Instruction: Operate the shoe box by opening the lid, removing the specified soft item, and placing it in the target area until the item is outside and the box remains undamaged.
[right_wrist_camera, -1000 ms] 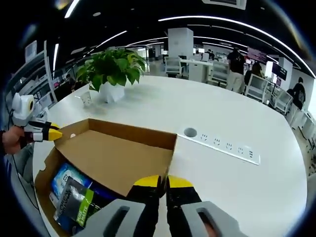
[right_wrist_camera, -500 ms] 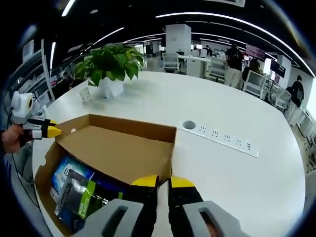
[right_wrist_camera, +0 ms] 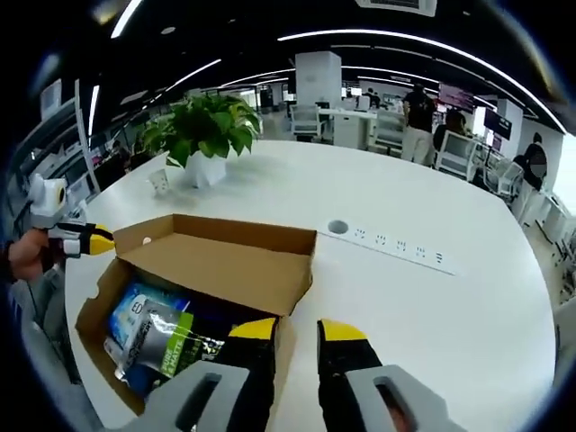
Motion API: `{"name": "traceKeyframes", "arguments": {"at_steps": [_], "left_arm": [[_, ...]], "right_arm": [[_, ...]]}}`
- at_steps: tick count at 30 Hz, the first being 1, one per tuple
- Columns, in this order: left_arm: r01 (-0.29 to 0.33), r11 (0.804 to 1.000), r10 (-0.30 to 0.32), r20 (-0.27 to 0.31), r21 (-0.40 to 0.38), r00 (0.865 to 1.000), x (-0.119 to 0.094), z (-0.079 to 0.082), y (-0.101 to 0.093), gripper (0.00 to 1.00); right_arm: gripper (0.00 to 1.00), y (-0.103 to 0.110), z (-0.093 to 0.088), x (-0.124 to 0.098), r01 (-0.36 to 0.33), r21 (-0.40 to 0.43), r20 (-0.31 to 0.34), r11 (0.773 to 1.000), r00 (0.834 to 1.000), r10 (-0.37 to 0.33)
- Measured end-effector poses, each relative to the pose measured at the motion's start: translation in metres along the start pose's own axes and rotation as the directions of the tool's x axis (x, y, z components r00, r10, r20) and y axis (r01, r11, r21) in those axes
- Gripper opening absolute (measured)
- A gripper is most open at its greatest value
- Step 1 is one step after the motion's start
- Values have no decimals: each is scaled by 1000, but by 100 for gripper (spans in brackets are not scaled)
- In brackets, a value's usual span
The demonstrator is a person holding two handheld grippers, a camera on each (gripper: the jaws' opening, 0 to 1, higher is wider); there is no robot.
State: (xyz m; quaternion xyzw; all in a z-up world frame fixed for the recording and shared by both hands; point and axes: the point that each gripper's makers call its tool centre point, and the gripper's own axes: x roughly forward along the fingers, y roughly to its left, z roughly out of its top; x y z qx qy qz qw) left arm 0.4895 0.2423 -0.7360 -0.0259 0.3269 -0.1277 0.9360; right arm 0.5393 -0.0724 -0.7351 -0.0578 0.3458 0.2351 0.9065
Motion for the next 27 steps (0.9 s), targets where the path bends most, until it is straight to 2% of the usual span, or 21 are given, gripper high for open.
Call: {"name": "traceKeyframes", "arguments": {"at_steps": [3,10,14,16,21,27], "left_arm": [[11,1000,-10,26,-27,1000,-7,5,0,21],[7,1000,-6,58,-8,998,-24,11,-1,21],[4,1000,-4,50,4,999,-31,5,-5,21],[-3,1000,3,52,8,999,-37,2,-7,22],[0,1000,0,51,10,999,-45,-7,-14,22],[32,999,-34,52,34,998,-55,-15,-34,24]], "right_arm": [[17,-3,-2,-13,8,9,18,1000,1000,-8],[20,-9,-8,-27,6,48,52,999,999,-9],[21,1,-19,-36,-9,53,62,999,998,5],[22,9,-26,-41,-21,27,49,999,999,20],[24,13,-33,-44,-42,25,50,999,998,41],[24,23,-42,-51,-70,13,56,997,996,69]]}}
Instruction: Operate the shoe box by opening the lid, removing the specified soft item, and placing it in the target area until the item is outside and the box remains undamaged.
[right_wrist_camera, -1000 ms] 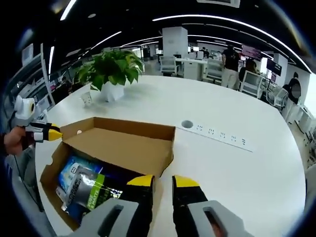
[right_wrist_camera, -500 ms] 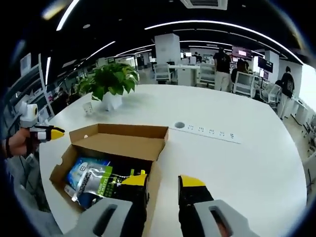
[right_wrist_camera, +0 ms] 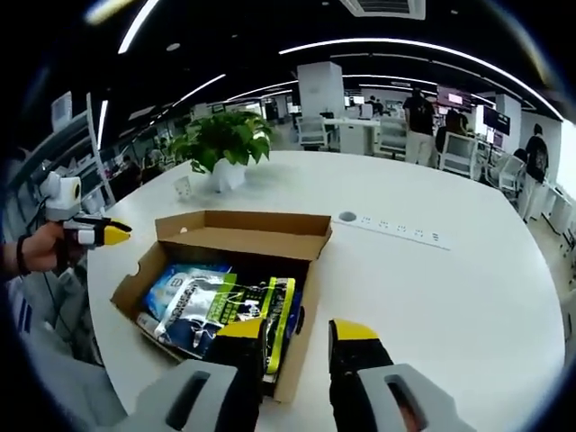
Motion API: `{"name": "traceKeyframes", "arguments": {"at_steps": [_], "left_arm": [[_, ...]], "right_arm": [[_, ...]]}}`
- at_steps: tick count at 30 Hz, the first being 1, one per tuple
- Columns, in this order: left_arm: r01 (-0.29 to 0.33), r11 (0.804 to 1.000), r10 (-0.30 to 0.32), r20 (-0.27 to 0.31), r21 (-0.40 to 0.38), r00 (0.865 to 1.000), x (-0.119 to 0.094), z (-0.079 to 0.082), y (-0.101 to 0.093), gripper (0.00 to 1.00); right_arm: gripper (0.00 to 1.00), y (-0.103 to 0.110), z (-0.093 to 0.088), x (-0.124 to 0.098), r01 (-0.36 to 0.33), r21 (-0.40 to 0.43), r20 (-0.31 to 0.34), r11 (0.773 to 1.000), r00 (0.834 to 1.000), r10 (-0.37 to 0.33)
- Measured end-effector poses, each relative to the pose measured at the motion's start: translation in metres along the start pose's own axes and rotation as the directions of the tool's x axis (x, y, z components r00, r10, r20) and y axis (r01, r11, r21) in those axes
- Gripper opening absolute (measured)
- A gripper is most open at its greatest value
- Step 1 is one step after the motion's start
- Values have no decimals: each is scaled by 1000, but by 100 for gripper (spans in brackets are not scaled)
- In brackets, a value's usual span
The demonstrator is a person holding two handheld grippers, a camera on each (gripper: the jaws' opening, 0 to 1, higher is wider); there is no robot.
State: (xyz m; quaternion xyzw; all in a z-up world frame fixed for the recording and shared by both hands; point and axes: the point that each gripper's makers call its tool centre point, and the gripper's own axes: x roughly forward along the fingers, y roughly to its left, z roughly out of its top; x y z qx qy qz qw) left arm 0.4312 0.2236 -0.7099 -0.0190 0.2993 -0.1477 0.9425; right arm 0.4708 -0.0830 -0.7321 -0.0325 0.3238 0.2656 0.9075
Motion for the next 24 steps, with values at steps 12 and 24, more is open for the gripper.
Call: {"name": "traceKeyframes", "arguments": {"at_steps": [12,24], "left_arm": [[39,999,-39,-1,13,999,-5,-14,-26,26],[78,997,-78,-6,-2,997,1,-19,-49,27]], "right_arm": [[28,20,-9,-5,-53,-2,19,999,998,53],[28,42,-13,-3,-101,-44,12,994,995,102]]}}
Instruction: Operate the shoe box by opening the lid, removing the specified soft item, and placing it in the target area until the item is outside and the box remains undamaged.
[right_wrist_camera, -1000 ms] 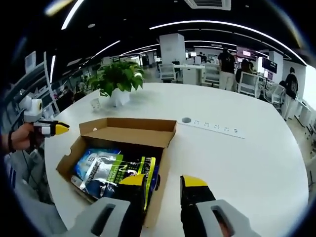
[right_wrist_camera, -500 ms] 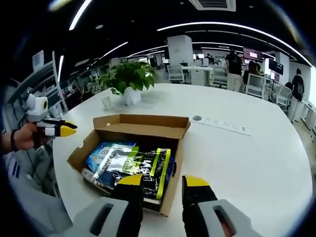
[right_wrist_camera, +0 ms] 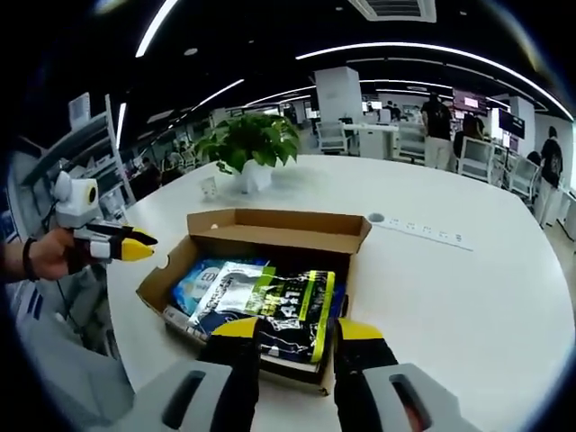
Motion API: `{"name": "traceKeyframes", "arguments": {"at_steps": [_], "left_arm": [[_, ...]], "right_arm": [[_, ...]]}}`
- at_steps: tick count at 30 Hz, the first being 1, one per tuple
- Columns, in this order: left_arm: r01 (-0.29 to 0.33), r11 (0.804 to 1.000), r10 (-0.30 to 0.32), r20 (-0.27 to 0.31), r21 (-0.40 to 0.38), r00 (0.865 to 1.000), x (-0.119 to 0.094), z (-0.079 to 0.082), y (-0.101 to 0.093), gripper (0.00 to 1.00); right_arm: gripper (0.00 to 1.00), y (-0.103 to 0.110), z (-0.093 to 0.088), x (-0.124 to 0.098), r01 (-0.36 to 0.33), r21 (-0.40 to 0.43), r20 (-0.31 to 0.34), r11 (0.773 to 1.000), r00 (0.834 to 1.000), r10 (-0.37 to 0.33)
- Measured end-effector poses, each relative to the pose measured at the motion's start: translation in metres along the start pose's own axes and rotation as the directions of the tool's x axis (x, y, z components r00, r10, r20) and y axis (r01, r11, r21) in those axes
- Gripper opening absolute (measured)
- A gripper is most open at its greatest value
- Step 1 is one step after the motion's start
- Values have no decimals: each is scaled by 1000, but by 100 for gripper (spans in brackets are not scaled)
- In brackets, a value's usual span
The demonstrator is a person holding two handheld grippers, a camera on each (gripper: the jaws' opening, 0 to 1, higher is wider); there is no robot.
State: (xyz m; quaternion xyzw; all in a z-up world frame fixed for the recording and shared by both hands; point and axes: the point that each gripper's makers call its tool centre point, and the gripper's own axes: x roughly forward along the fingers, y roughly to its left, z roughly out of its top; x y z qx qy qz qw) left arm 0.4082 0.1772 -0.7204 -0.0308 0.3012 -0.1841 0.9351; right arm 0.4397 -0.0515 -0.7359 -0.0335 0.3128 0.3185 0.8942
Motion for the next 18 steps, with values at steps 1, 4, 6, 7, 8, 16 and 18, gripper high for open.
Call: {"name": "traceKeyframes", "arguments": {"at_steps": [1,4,6,7,8,16,18], "left_arm": [[8,1000,-8,-4,-2,1000,2,-2,-4,27],[30,999,-30,-16,-19,999,8,-6,-12,28],[40,999,-40,-22,-27,999,12,-8,-17,28],[50,998,-51,-24,-34,998,14,-9,-21,29],[61,997,-62,-23,-43,998,16,-9,-23,29],[122,989,-128,-66,-88,990,37,-15,-43,35],[121,988,-128,-74,-98,989,41,-17,-45,34]], "right_arm": [[28,2,-1,0,-3,-5,-2,1000,1000,3],[29,4,-4,0,-12,-4,-3,1000,1000,12],[29,6,-3,-1,-15,-1,1,1000,1000,15],[30,7,-3,-2,-16,-1,3,1000,1000,16],[30,8,-3,-3,-18,2,7,1000,1000,18],[36,16,-8,-15,-32,6,17,999,999,32],[36,18,-10,-19,-33,17,19,999,999,33]]}}
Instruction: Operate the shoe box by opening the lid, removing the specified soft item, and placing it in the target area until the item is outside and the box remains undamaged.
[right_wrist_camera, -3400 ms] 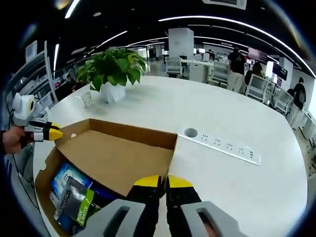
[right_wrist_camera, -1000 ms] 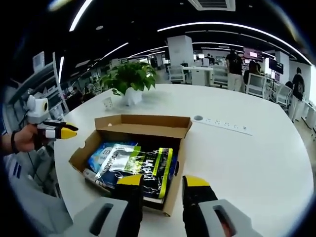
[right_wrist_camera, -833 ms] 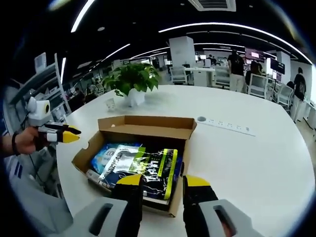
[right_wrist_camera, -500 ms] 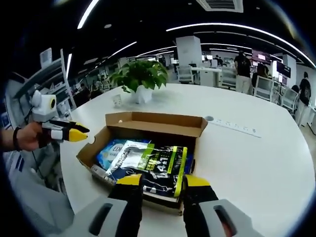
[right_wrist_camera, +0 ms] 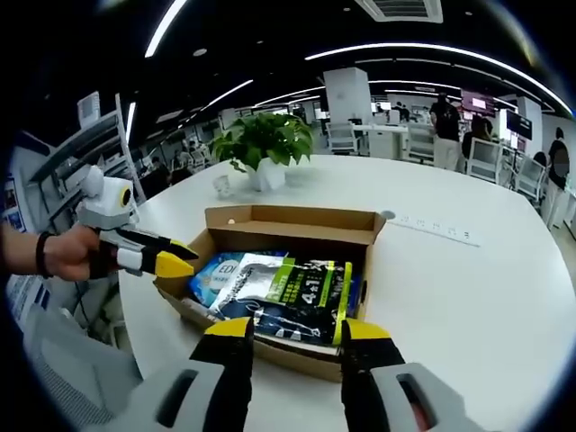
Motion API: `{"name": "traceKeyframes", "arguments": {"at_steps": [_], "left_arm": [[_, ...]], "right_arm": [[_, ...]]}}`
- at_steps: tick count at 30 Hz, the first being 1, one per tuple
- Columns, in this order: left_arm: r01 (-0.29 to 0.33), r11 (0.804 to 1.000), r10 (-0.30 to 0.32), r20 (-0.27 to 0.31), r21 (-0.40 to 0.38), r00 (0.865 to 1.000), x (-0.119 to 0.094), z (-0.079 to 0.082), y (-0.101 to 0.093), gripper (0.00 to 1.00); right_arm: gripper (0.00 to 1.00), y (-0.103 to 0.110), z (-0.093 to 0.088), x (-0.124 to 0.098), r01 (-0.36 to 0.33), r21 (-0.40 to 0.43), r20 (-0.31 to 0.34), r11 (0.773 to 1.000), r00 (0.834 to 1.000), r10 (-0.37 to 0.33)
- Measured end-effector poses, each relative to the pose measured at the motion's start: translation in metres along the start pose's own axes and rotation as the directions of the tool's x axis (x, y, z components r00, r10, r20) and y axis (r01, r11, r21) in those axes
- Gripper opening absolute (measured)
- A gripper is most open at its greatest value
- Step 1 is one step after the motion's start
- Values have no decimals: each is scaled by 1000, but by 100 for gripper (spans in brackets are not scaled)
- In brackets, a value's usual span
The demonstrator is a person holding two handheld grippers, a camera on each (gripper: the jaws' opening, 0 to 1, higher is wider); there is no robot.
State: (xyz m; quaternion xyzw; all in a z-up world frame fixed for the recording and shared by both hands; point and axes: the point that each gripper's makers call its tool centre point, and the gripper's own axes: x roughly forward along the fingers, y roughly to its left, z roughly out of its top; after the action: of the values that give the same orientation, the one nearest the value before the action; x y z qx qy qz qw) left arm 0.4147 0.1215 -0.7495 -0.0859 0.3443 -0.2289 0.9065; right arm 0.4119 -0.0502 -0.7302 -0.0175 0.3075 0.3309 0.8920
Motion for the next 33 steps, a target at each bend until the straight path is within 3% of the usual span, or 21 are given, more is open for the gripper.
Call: {"name": "traceKeyframes", "arguments": {"at_steps": [12,19,22,26,29,33], "left_arm": [[57,992,-66,-78,-113,995,25,-15,-13,33],[91,992,-103,-138,-88,985,35,-28,-26,29],[109,985,-127,-136,-132,983,37,-27,-29,26],[116,980,-143,-171,-161,975,41,-31,-30,17],[140,970,-173,-157,-198,972,42,-27,-33,9],[135,971,-167,-154,-199,974,42,-27,-31,2]], "right_arm": [[38,-1,-23,-23,7,17,-19,1000,1000,-6],[38,-6,-29,-30,18,26,-23,1000,1000,-18],[38,-7,-30,-31,20,29,-23,999,1000,-19],[38,-7,-33,-32,21,31,-29,999,999,-20],[38,-5,-33,-31,19,38,-28,999,999,-18],[38,-4,-32,-28,16,37,-33,999,999,-14]]}}
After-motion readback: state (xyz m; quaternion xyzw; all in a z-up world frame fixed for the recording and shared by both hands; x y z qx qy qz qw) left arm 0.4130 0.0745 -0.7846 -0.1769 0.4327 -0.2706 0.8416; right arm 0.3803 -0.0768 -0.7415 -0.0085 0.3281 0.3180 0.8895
